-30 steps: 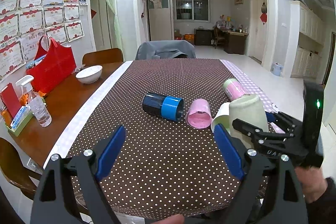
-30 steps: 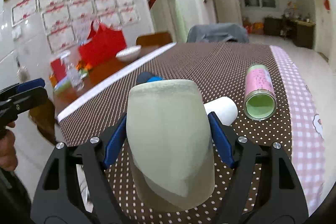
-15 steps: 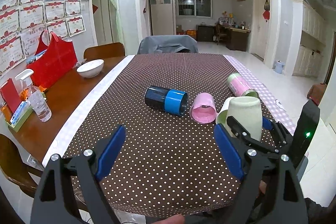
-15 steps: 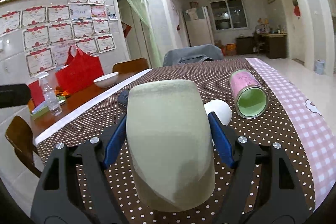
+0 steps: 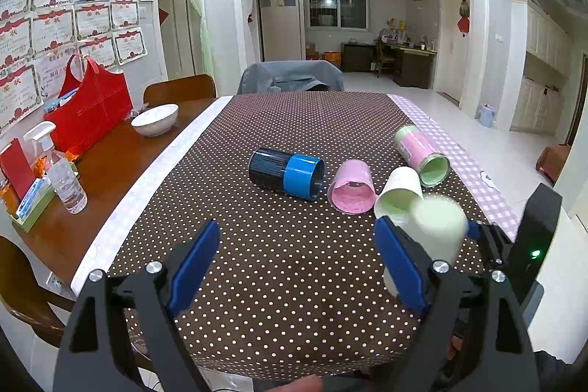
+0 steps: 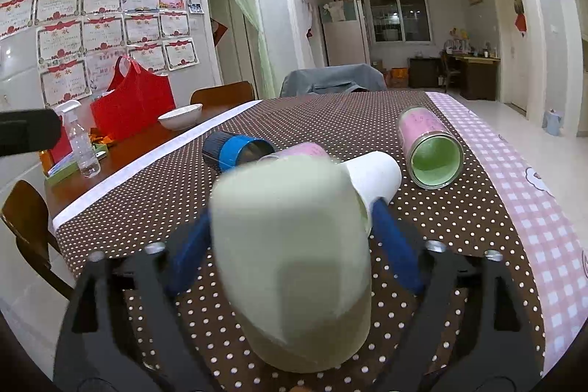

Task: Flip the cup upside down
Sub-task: 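Lower the pale green cup rim-down onto the tablecloth and open the right gripper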

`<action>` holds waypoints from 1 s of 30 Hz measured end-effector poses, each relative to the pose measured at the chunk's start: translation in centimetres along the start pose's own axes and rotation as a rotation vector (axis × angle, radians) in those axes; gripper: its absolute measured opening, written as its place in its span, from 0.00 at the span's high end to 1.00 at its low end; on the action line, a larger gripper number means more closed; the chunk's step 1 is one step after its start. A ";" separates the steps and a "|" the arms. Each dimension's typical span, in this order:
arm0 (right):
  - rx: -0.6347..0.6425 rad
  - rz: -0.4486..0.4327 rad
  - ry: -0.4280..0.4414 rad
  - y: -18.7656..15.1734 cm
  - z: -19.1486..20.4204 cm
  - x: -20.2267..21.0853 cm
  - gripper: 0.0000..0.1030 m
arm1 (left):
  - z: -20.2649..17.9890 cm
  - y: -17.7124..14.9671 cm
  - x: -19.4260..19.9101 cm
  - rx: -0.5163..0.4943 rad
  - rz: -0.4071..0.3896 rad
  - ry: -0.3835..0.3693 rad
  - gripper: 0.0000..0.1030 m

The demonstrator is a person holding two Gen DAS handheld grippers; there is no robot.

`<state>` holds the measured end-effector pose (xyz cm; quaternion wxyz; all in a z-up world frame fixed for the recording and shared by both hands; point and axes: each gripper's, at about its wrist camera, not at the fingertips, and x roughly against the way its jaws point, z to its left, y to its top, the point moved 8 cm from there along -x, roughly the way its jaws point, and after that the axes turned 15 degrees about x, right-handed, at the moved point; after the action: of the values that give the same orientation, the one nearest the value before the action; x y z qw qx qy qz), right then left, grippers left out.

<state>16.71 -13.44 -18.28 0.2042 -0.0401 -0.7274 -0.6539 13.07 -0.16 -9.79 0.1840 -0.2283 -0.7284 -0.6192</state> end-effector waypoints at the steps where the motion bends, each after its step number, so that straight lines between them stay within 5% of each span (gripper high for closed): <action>1: -0.001 -0.005 -0.004 0.2 -0.1 0.3 0.08 | 0.0 0.0 0.1 0.000 -0.001 -0.001 0.18; 30: -0.003 -0.014 0.019 7.9 -1.6 7.3 0.06 | -1.9 1.7 5.5 0.005 -0.145 -0.016 0.18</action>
<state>13.02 -15.36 -8.29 0.2066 -0.0290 -0.7247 -0.6567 9.41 -1.26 -5.04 0.1335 -0.1794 -0.7460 -0.6272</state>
